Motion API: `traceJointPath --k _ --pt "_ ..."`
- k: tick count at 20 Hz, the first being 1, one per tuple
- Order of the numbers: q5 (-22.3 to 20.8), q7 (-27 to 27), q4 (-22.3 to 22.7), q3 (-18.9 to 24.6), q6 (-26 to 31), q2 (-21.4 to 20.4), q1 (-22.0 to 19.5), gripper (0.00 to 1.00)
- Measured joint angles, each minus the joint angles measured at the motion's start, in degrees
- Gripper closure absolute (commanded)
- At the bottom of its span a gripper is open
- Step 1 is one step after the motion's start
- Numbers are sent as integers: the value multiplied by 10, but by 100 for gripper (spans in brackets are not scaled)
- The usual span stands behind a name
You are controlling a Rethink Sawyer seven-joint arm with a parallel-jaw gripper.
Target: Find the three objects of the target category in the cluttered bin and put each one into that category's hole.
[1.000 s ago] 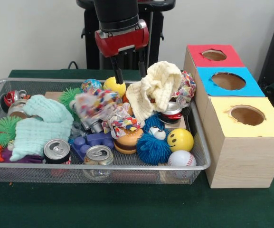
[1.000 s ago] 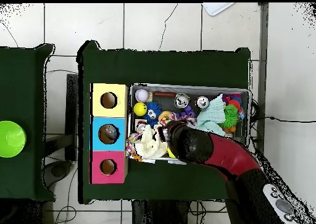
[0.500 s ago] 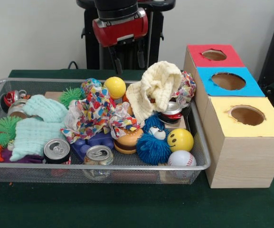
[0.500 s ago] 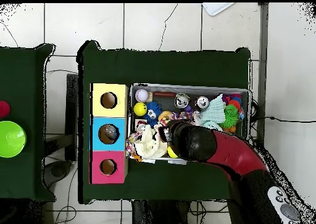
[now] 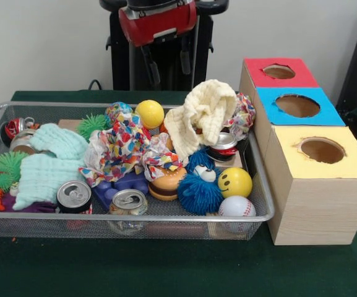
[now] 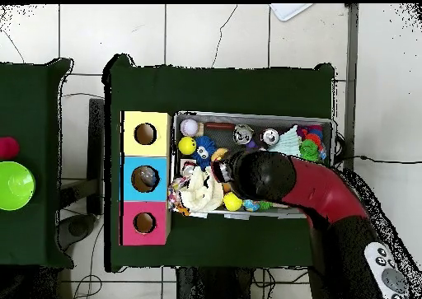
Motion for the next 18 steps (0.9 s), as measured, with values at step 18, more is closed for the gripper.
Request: traceJointPath --k 18 --pt "-143 0 -151 -3 13 69 -1 0"
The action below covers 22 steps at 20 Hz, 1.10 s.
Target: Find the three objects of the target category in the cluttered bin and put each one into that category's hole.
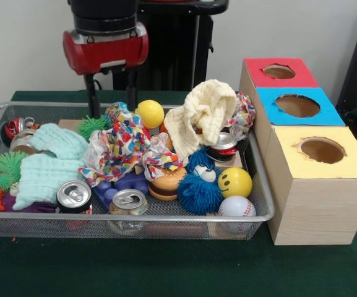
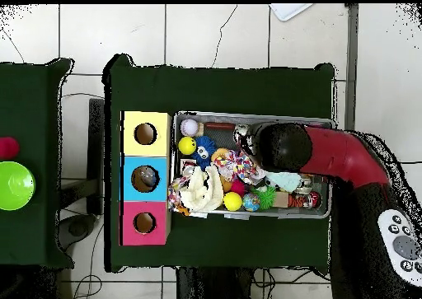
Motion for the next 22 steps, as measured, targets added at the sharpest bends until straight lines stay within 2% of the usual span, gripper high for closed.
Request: traceJointPath --k 7,8,13,18,22 --pt "-57 0 -15 -6 -20 27 1 0" --pt "-77 0 -18 -12 -26 34 3 0" --pt "-124 0 -23 -33 -34 48 13 0" --pt "-154 0 -25 -57 -35 62 27 0" --pt "-155 0 -26 -74 -35 71 36 0"
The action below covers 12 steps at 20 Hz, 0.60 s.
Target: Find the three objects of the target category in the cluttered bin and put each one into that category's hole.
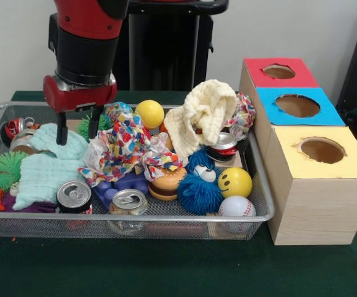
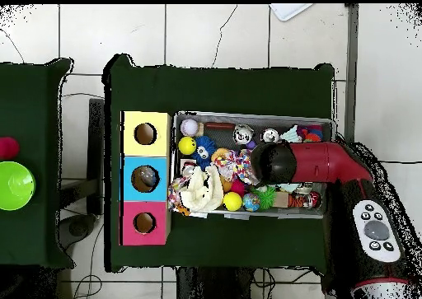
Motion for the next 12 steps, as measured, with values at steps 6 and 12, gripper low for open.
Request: traceJointPath --k 6,12 --pt "3 0 0 -9 0 5 4 0" --pt "6 0 0 -12 -7 18 -5 0"
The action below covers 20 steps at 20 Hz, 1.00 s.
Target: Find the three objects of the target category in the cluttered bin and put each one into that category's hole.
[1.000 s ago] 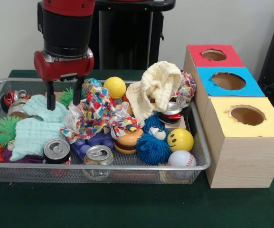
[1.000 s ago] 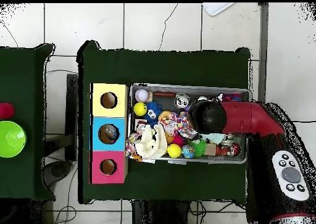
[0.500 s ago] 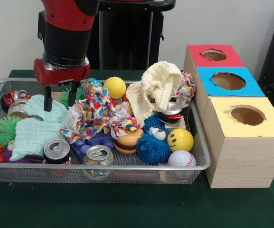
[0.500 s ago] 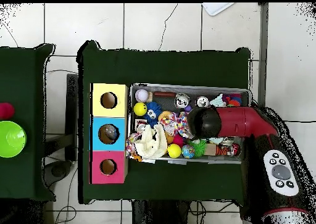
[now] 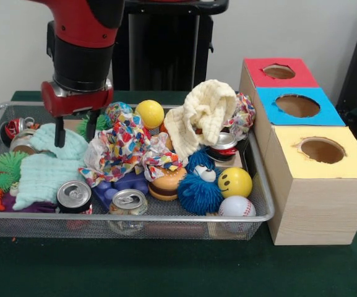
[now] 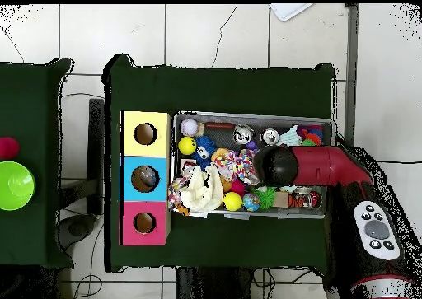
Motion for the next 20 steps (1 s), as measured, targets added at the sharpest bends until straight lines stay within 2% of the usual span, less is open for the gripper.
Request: traceJointPath --k 9,16,20 --pt "0 0 -9 -13 -71 55 -26 0" --pt "1 0 -24 -17 -83 83 -28 0" --pt "34 0 -25 -12 -80 89 -45 0"
